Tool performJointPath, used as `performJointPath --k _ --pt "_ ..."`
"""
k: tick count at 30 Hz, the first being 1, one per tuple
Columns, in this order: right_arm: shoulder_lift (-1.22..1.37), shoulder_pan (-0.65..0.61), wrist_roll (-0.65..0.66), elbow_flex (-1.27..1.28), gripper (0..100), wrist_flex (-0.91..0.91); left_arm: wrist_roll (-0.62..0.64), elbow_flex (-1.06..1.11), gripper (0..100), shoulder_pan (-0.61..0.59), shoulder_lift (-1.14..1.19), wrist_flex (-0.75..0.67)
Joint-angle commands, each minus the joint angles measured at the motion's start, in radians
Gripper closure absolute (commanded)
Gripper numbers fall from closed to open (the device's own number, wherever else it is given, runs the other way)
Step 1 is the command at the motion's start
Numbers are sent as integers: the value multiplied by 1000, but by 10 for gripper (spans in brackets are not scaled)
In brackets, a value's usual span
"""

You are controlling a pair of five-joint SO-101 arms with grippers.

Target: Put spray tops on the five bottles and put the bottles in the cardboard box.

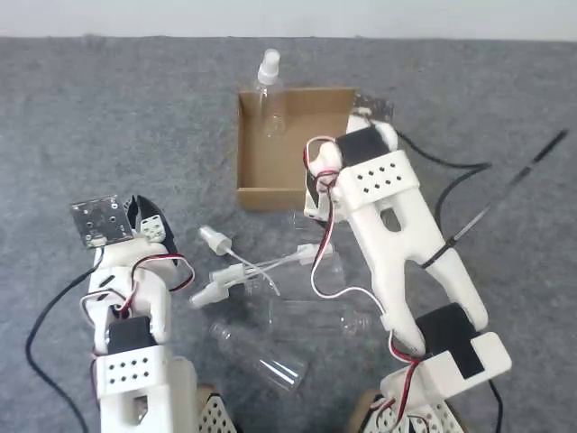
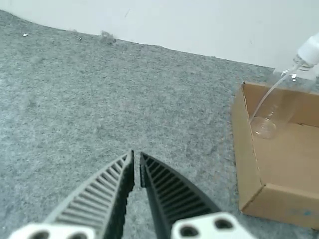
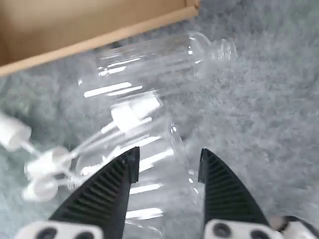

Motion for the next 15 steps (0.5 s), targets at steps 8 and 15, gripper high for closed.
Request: performJointPath --k 8,15 --pt "-67 -5 -130 132 846 -265 -9 -15 984 -6 -21 -37" --pt "-67 -1 -141 230 846 -410 -9 -15 984 -6 -21 -37"
